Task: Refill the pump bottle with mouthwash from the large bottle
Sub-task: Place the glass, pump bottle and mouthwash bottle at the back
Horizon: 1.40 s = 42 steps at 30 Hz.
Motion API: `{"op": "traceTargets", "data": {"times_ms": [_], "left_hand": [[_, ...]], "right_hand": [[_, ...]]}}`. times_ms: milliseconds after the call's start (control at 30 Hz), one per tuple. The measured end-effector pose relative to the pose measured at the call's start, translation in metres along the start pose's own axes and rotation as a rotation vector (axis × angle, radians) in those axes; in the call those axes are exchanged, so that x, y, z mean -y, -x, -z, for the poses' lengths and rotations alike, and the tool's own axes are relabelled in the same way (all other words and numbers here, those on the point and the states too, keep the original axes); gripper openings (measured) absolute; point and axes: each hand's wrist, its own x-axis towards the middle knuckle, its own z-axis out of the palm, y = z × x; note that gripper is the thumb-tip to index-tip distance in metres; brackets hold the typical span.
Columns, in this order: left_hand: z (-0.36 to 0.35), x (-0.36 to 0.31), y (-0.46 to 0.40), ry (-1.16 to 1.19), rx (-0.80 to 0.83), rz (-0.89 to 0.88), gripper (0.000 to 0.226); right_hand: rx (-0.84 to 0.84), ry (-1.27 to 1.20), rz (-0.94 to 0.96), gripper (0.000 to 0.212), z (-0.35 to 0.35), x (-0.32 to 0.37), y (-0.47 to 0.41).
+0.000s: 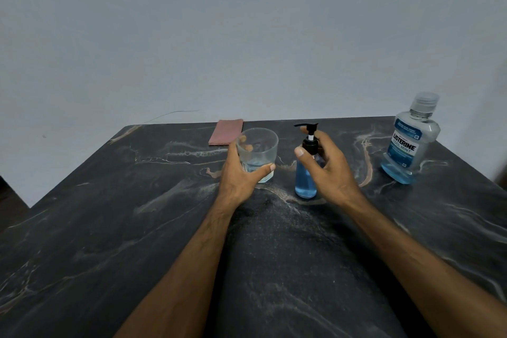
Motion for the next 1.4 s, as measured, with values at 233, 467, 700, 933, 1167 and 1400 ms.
{"op": "traceTargets", "data": {"times_ms": [233, 467, 700, 933, 1167, 1400], "left_hand": [[0.001, 0.002, -0.001, -0.002, 0.016, 0.01, 0.092], [0.002, 0.002, -0.001, -0.005, 0.023, 0.018, 0.095], [0.003, 0.0, 0.002, -0.024, 0.026, 0.038, 0.096], [0.002, -0.001, 0.004, -0.095, -0.005, 0.015, 0.086], [-0.001, 0.0, -0.004, -0.188, -0.017, 0.044, 0.086], [-0.003, 0.003, -0.038, -0.271, 0.005, 0.059, 0.083]], "right_hand": [[-0.063, 0.097, -0.075, 0.063, 0.008, -0.003, 0.009], [0.016, 0.084, -0.116, 0.051, 0.017, -0.004, 0.014], [-0.068, 0.253, -0.122, 0.073, 0.004, -0.002, 0.021], [-0.066, 0.206, -0.134, 0.06, 0.003, -0.011, 0.016], [-0.089, 0.277, -0.12, 0.067, -0.006, -0.023, 0.005], [-0.126, 0.199, -0.152, 0.065, -0.012, -0.038, -0.028]]}}
